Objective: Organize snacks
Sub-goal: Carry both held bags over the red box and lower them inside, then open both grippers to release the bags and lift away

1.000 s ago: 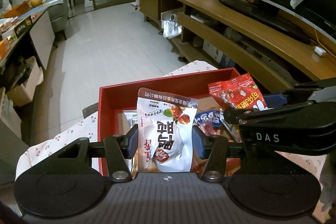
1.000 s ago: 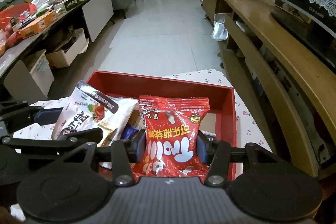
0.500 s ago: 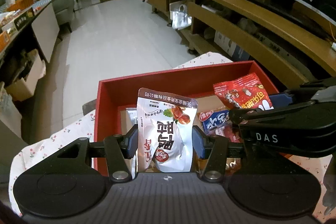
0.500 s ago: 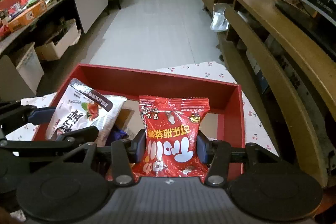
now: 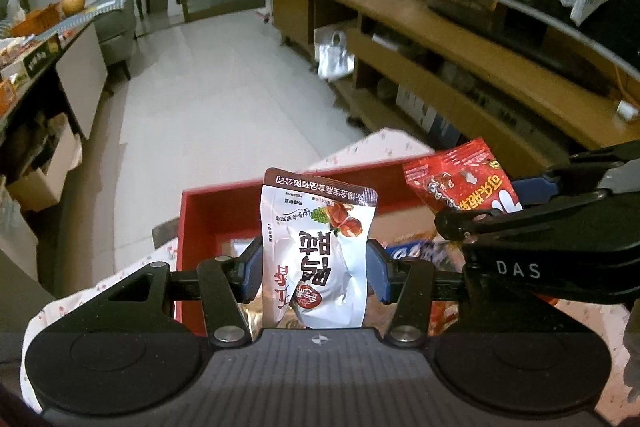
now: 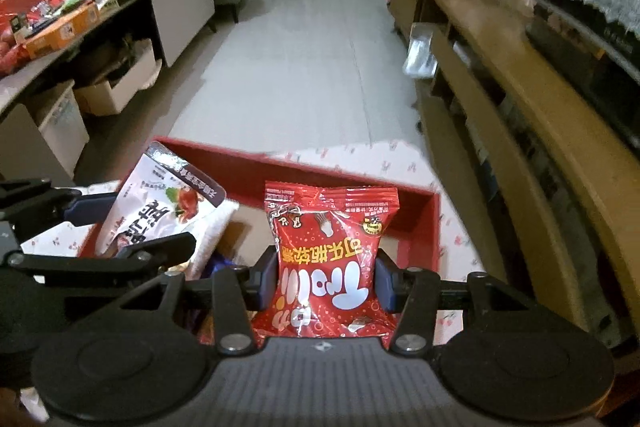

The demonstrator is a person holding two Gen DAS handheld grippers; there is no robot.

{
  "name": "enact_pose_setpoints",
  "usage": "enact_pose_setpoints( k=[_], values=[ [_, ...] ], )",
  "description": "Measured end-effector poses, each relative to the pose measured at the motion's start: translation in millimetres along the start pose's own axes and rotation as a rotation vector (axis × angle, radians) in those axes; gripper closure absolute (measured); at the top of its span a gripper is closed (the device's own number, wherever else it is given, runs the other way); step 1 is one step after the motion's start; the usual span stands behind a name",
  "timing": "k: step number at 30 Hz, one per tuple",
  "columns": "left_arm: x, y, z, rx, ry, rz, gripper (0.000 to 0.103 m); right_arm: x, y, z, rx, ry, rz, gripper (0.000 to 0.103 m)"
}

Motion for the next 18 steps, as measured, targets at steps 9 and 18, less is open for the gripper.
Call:
enact_pose_setpoints(
  k=[9, 18],
  values=[
    [-7, 11, -7, 0.027, 0.004, -0.001, 0.044, -12, 12, -8, 0.048, 0.003, -0.011, 0.031],
    [-2, -14, 6, -0.044, -0.009, -0.003, 0.044, -7, -16, 7, -0.038, -0.015, -0.009, 0.031]
  ],
)
Point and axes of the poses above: each gripper's, at about its wrist camera, not at the fingertips, and y roughly against the way its jaws point, x to its right, z to its underside, the point moved 3 cm from there along -y, roughly the way its jaws point, and after that the axes turned 2 degrees about x, right-handed, at the moved point
